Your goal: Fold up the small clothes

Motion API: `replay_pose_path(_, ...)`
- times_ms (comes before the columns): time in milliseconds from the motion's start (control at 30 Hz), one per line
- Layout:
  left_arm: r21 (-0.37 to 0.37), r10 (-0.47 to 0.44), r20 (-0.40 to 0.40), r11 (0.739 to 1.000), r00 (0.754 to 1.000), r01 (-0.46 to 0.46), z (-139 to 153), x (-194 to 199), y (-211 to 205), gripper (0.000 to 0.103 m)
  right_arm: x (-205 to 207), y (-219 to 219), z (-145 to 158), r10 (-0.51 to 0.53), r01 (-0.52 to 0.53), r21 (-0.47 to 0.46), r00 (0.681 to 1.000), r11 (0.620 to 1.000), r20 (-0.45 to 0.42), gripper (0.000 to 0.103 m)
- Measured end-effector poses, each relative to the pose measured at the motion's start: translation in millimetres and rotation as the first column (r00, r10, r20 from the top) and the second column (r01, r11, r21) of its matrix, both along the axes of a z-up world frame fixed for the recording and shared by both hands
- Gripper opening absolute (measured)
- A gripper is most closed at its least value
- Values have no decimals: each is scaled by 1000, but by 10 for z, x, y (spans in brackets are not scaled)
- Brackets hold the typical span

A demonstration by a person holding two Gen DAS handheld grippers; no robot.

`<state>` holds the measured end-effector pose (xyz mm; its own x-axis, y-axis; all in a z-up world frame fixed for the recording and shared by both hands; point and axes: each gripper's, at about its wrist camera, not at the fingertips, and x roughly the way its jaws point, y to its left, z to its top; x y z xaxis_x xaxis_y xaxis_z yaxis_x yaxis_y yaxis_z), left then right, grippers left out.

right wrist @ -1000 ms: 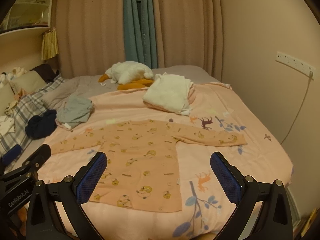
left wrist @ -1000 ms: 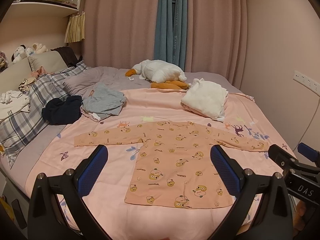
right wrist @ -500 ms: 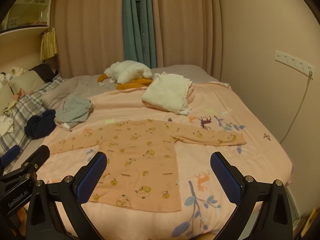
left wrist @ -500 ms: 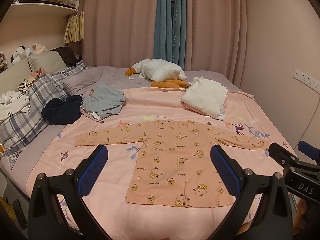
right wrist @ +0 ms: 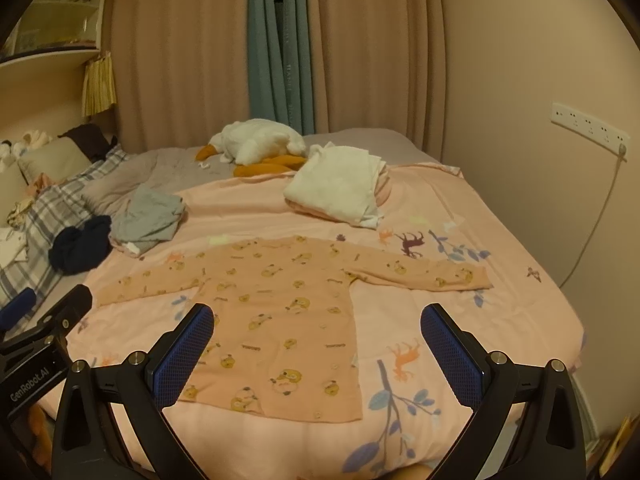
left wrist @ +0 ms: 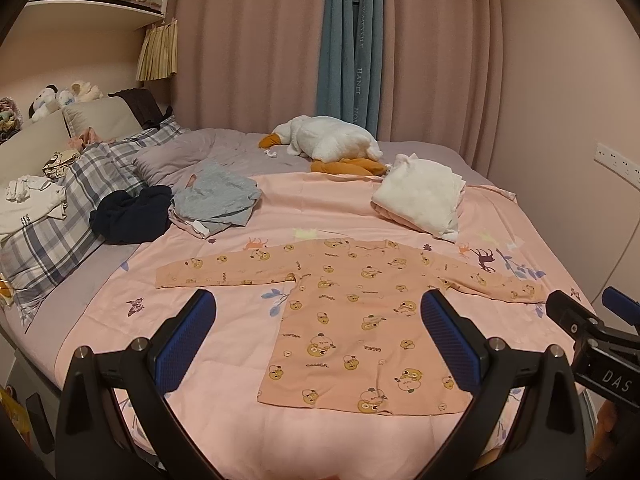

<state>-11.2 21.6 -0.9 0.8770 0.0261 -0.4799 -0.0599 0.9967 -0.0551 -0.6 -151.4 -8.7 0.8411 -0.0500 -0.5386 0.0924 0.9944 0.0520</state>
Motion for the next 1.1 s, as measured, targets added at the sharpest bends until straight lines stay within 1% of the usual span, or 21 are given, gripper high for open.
replay_pose_path(433, 1, -1, -8, 1000, 1000, 1, -35, 26, 25, 102, 39, 39, -26, -4, 4, 3, 1000, 1000, -11, 102)
replay_pose_path(633, 0, -4, -28, 1000, 1000, 4, -97, 116, 27, 102, 97, 32, -65, -6, 7, 9, 1000, 1000, -25, 102)
replay_pose_path(900, 4, -7, -58, 1000, 998, 7, -198, 319, 37, 102, 277, 11, -160, 1, 0, 9, 998, 1000, -56, 102)
replay_pose_path(1100, -15, -13, -101, 1000, 995, 11, -394, 637, 80, 102, 514, -64, -299, -3, 5, 24, 996, 1000, -90, 102)
